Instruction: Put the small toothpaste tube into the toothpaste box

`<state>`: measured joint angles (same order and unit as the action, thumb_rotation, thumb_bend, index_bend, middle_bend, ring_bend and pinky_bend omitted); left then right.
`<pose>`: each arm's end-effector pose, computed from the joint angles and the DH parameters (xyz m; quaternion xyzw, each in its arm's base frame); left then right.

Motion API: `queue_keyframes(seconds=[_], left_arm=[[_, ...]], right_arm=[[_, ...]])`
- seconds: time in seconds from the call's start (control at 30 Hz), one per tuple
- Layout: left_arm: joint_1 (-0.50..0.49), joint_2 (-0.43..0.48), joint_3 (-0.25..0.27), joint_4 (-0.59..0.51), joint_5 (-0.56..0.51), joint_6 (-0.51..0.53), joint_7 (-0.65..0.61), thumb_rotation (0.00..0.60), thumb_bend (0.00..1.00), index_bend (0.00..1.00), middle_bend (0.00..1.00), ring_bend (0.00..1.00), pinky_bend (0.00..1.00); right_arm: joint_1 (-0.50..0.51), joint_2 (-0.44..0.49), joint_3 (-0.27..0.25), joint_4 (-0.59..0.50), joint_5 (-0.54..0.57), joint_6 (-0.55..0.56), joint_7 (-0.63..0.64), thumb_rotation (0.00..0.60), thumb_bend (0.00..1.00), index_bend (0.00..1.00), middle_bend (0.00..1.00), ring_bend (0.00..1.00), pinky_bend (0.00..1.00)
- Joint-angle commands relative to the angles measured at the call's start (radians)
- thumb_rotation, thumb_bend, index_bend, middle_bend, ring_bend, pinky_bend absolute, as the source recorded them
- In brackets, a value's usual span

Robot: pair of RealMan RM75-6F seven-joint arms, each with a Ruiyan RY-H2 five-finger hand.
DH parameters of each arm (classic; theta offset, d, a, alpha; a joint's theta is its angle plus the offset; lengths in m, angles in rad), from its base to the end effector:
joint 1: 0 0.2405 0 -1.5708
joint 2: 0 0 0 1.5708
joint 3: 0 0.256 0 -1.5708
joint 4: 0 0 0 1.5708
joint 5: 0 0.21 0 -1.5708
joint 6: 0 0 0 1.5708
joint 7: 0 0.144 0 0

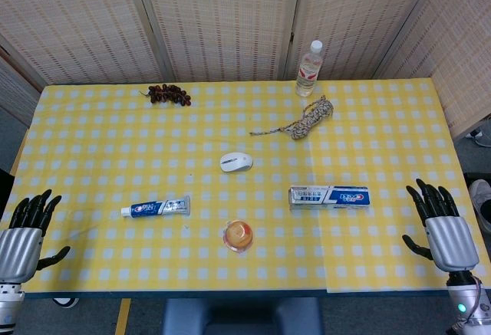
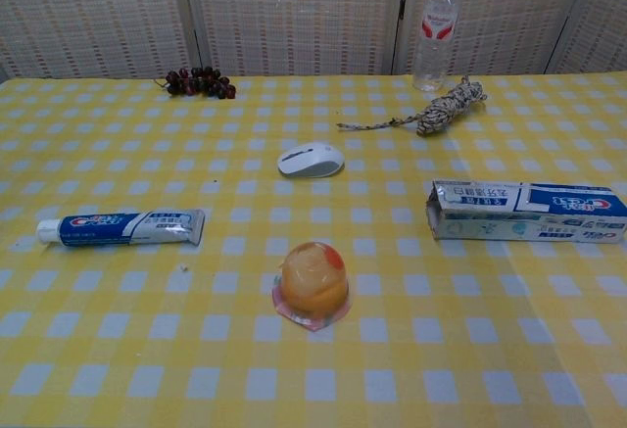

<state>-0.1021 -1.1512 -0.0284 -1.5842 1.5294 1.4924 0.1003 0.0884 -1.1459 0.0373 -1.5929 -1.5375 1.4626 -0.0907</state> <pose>-0.3080 0.1820 0.1477 -0.6261 -0.3506 -0.3671 0.5919 -0.3091 -0.1794 0.1454 0.6282 -0.3628 0.3624 0.5852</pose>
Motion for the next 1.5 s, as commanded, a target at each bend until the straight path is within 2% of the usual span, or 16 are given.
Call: queue_keyframes(seconds=[0.03,0.2,0.23,0.27,0.3,0.37,0.43,0.5,0.57,0.77,0.9,1.03,1.27,1.4,1.5], left_arm=[[-0.002,-0.002,0.001,-0.002,0.000,-0.004,0.006,0.600,0.20,0.04,0.00,0.00,0.00],[-0.009,-0.033,0.005,-0.004,0.016,-0.007,0.027,0.600,0.20,0.04,0.00,0.00,0.00],[-0.010,-0.047,0.002,-0.004,0.021,0.001,0.033,0.600,0.21,0.05,0.03,0.01,0.03],[-0.012,-0.062,-0.004,-0.004,0.023,0.009,0.046,0.600,0.21,0.08,0.09,0.06,0.13],[-0.017,-0.073,-0.005,-0.007,0.027,0.005,0.067,0.600,0.21,0.10,0.17,0.14,0.27],[-0.040,-0.078,-0.007,-0.043,0.029,-0.030,0.123,0.600,0.21,0.18,0.45,0.43,0.61],[-0.074,-0.082,-0.015,-0.086,0.028,-0.078,0.172,0.600,0.21,0.27,0.81,0.78,0.90],[-0.104,-0.099,-0.030,-0.108,0.011,-0.118,0.203,0.600,0.21,0.33,0.97,0.96,0.99],[-0.137,-0.123,-0.047,-0.132,-0.026,-0.171,0.237,0.600,0.20,0.37,1.00,1.00,1.00],[-0.218,-0.247,-0.109,-0.136,-0.144,-0.262,0.325,0.600,0.21,0.46,1.00,1.00,1.00],[-0.282,-0.294,-0.146,-0.118,-0.240,-0.328,0.430,0.600,0.22,0.42,1.00,1.00,1.00],[-0.333,-0.327,-0.169,-0.123,-0.362,-0.399,0.477,0.600,0.22,0.41,1.00,1.00,1.00],[-0.415,-0.397,-0.186,-0.073,-0.469,-0.447,0.534,0.600,0.22,0.32,1.00,1.00,1.00],[-0.456,-0.425,-0.201,-0.037,-0.524,-0.472,0.540,0.600,0.31,0.33,1.00,1.00,1.00],[-0.481,-0.432,-0.205,-0.018,-0.565,-0.490,0.537,0.600,0.33,0.33,1.00,1.00,1.00]], right_arm=[[0.003,0.007,-0.006,-0.001,-0.002,-0.011,0.004,0.600,0.25,0.00,0.00,0.00,0.00],[-0.009,0.038,-0.014,-0.024,-0.024,0.013,0.040,0.600,0.25,0.00,0.00,0.00,0.00],[-0.012,0.040,-0.014,-0.025,-0.030,0.023,0.045,0.600,0.25,0.00,0.00,0.00,0.00],[-0.015,0.042,-0.015,-0.025,-0.035,0.031,0.048,0.600,0.25,0.00,0.00,0.00,0.00],[-0.017,0.043,-0.015,-0.025,-0.038,0.037,0.050,0.600,0.25,0.00,0.00,0.00,0.00],[-0.019,0.046,-0.014,-0.022,-0.039,0.041,0.049,0.600,0.25,0.00,0.00,0.00,0.00],[-0.015,0.048,-0.015,-0.019,-0.042,0.034,0.060,0.600,0.25,0.00,0.00,0.00,0.00],[-0.011,0.051,-0.017,-0.018,-0.043,0.024,0.071,0.600,0.25,0.00,0.00,0.00,0.00],[-0.008,0.051,-0.019,-0.014,-0.046,0.018,0.070,0.600,0.25,0.00,0.00,0.00,0.00],[-0.007,0.051,-0.023,-0.015,-0.044,0.009,0.062,0.600,0.25,0.00,0.00,0.00,0.00],[-0.005,0.051,-0.024,-0.015,-0.039,0.001,0.058,0.600,0.25,0.00,0.00,0.00,0.00],[-0.004,0.049,-0.019,-0.014,-0.028,-0.004,0.053,0.600,0.25,0.00,0.00,0.00,0.00],[0.003,0.036,-0.012,0.001,-0.021,-0.010,0.059,0.600,0.25,0.00,0.00,0.00,0.00],[0.007,0.032,-0.010,0.006,-0.014,-0.019,0.060,0.600,0.25,0.00,0.00,0.00,0.00],[0.008,0.032,-0.005,0.009,-0.006,-0.019,0.062,0.600,0.25,0.00,0.00,0.00,0.00]])
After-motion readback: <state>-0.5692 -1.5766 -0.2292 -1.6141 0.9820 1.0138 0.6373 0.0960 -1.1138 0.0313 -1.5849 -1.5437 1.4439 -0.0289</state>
